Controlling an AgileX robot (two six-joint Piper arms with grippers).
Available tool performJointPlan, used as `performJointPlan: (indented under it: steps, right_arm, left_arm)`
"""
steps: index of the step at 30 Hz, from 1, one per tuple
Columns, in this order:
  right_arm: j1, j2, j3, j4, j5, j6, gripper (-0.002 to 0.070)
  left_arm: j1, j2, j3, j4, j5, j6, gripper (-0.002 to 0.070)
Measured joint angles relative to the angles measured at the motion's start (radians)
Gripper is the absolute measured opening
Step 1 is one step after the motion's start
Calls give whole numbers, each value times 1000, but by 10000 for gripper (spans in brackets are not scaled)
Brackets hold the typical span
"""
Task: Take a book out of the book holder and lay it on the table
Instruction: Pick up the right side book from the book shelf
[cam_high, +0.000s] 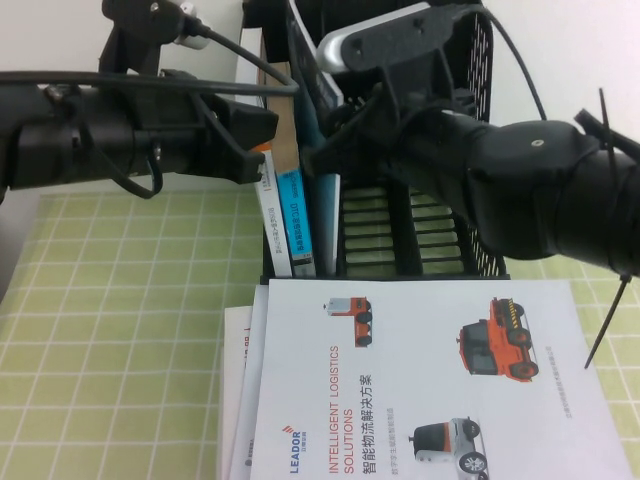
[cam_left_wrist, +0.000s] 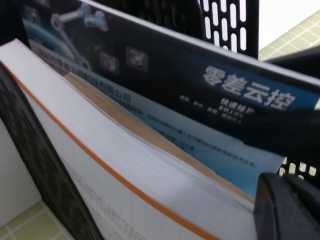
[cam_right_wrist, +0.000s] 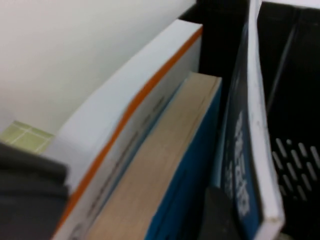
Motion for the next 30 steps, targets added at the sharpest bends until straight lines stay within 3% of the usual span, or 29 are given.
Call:
performJointPlan:
  steps: [8,11,14,16,25,30]
  right_arm:
    - [-48,114,-60,-36,100,78,396]
    - [-48,165,-99,-42,138,62,295]
    - [-48,177,-133,-44,179,27,104]
    - [-48,172,-146,-44,190,10,45]
    - [-69,6,-152,-42,236,-55,26]
    - [-123,-139,-158,-6,330,-99,26]
  left_arm:
    - [0,10,0,-6,0,-6,-3]
    - [0,10,0,-8,0,-6,-3]
    - [0,10,0,-10,0,-19,-3]
    - [0,10,0,-10,0,-24,-3]
    - [0,-10,0,-8,13,-32,-3]
    - [0,-61,11,67,19,-50,-3]
